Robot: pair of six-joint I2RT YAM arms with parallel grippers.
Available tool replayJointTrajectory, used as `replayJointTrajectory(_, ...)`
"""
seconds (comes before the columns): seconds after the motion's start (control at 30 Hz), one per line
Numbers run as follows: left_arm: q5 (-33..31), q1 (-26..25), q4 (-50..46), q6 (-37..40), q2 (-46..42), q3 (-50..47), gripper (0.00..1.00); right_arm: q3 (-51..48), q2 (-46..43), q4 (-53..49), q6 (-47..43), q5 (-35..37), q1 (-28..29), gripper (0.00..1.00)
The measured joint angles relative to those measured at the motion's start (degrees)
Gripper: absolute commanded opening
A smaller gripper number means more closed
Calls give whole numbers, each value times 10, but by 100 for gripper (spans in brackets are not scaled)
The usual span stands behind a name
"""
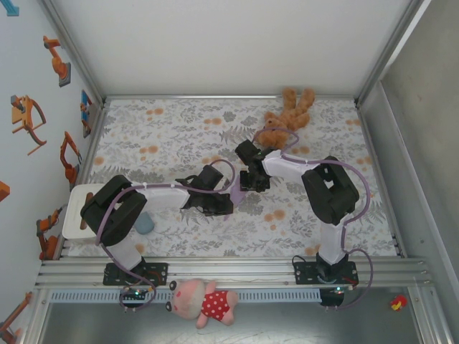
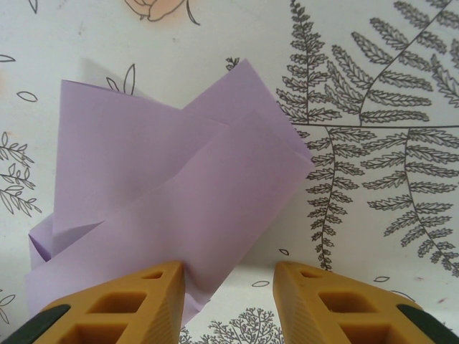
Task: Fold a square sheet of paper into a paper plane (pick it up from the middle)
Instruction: Fold the wing for the fifth time at the center of the table.
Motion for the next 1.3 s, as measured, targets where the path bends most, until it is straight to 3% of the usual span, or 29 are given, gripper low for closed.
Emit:
replayJointTrajectory(0.83, 1, 0, 23, -11, 3, -14, 7, 26, 21, -33, 13, 9, 1, 35)
replayJointTrajectory(1.3, -2, -1, 13, -11, -16, -21, 9, 48, 37, -54, 17, 17, 9, 43)
